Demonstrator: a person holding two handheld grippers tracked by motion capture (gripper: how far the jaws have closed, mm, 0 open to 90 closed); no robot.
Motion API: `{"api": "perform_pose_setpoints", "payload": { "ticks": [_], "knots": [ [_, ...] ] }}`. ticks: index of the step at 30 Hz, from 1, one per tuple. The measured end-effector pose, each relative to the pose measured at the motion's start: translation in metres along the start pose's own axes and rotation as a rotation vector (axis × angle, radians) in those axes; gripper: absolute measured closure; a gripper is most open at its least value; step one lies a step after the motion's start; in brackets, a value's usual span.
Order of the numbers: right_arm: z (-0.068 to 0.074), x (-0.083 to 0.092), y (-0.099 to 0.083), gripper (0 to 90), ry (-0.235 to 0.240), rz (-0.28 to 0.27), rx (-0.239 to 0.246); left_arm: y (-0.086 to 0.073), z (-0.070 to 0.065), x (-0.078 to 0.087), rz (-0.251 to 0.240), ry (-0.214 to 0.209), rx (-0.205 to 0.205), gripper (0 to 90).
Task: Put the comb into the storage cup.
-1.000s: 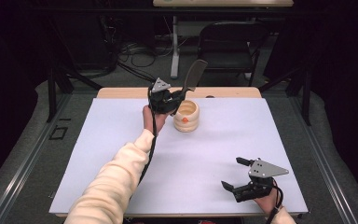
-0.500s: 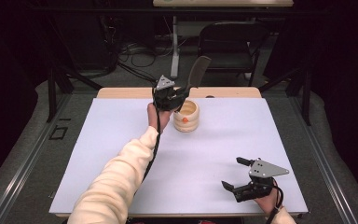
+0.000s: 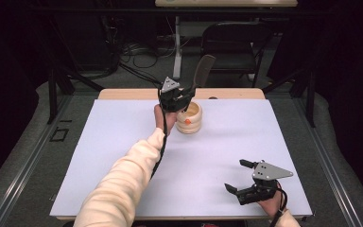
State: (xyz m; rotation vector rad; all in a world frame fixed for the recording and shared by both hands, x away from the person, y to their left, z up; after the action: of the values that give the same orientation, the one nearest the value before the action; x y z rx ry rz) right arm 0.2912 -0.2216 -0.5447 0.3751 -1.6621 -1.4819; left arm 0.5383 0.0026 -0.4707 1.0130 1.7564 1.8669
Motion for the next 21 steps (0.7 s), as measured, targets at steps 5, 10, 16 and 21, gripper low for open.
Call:
{"api": "perform_pose_setpoints", "payload": {
  "ticks": [5, 10, 16, 21],
  "knots": [
    [0.000, 0.000, 0.000, 1.0, 0.000, -0.001, 0.001, -0.005, 0.001, -0.005, -0.018, 0.007, 0.006, 72.2],
    [0.000, 0.000, 0.000, 1.0, 0.001, -0.002, 0.000, -0.011, 0.003, -0.011, -0.025, 0.011, 0.012, 72.2],
    [0.000, 0.000, 0.000, 1.0, 0.002, -0.003, 0.002, -0.019, 0.006, -0.016, -0.021, 0.019, 0.025, 72.2],
    [0.000, 0.000, 0.000, 1.0, 0.002, -0.003, 0.002, -0.026, 0.008, -0.020, -0.018, 0.017, 0.037, 72.2]
  ]
}}
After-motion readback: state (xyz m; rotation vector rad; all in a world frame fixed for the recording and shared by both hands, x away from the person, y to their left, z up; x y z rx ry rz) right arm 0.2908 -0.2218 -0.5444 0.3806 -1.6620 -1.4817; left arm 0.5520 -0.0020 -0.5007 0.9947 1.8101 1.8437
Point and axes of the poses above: each handheld gripper's, and its own axes: x roughly backward along the jaws, y roughly out of its top, z roughly to its left, the point moved 5 cm from there along -x, roughly forward along the jaws, and after that the axes turned 5 degrees about -x, right-handed, at the moved point
